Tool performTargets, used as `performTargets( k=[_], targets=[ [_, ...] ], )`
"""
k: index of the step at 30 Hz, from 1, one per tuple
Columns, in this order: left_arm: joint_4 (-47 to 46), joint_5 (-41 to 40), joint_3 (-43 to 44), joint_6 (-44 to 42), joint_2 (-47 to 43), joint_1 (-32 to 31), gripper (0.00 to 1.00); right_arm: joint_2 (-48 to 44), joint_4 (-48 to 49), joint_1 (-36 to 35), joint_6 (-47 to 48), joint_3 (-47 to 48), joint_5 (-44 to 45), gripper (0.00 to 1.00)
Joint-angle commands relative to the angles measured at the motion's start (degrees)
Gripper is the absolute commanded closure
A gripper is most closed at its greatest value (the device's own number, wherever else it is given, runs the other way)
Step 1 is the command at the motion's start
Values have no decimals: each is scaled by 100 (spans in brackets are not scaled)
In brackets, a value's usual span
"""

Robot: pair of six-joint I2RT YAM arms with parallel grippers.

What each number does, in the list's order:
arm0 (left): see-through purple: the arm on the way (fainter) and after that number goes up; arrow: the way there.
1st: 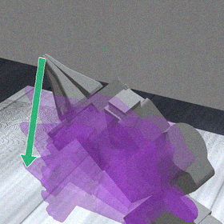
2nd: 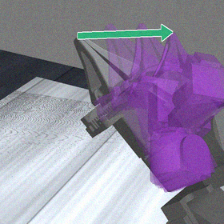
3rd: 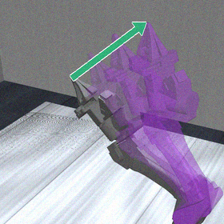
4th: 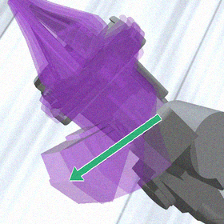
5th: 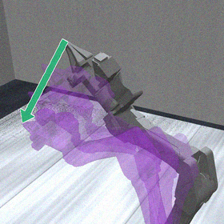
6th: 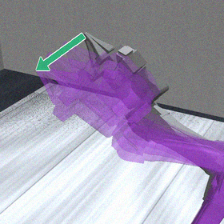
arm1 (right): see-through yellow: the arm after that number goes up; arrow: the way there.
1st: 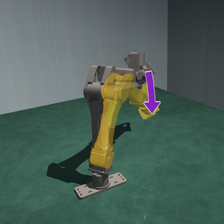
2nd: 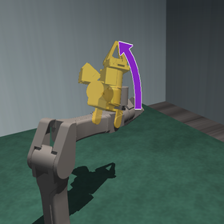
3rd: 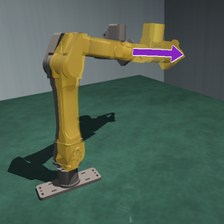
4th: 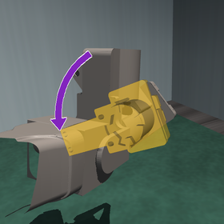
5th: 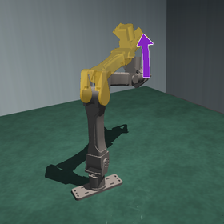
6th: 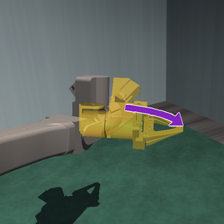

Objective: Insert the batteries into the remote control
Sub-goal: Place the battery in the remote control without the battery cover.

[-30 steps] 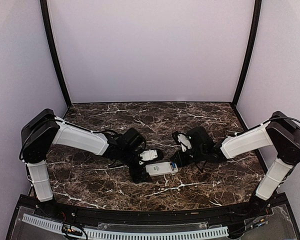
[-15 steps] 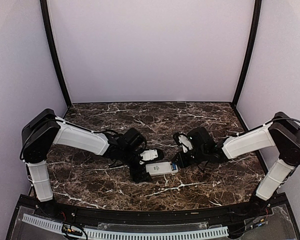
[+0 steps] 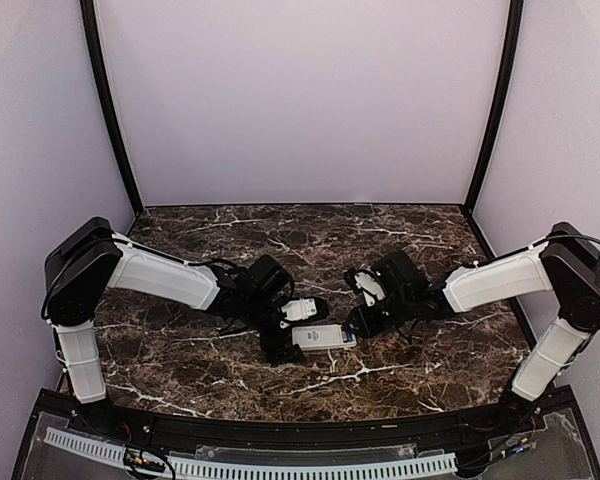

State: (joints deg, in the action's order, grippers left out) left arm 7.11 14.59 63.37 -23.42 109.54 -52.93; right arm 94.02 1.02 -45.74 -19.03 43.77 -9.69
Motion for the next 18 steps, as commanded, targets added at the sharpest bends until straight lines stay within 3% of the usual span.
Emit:
performTargets(
  k=[1,6,13,18],
  targets=[
    [228,22,29,-205,139,-18,1,-173,-493,24,253,295,-168,68],
    [278,154,110,-337,202,-24,1,-266,-778,140,468,549,-265,67],
    [232,268,317,-384,385,-25,7,94,-791,248,590,808,-459,88],
    [227,392,411,-432,427,-23,15,229,-683,313,613,794,-557,91]
  ],
)
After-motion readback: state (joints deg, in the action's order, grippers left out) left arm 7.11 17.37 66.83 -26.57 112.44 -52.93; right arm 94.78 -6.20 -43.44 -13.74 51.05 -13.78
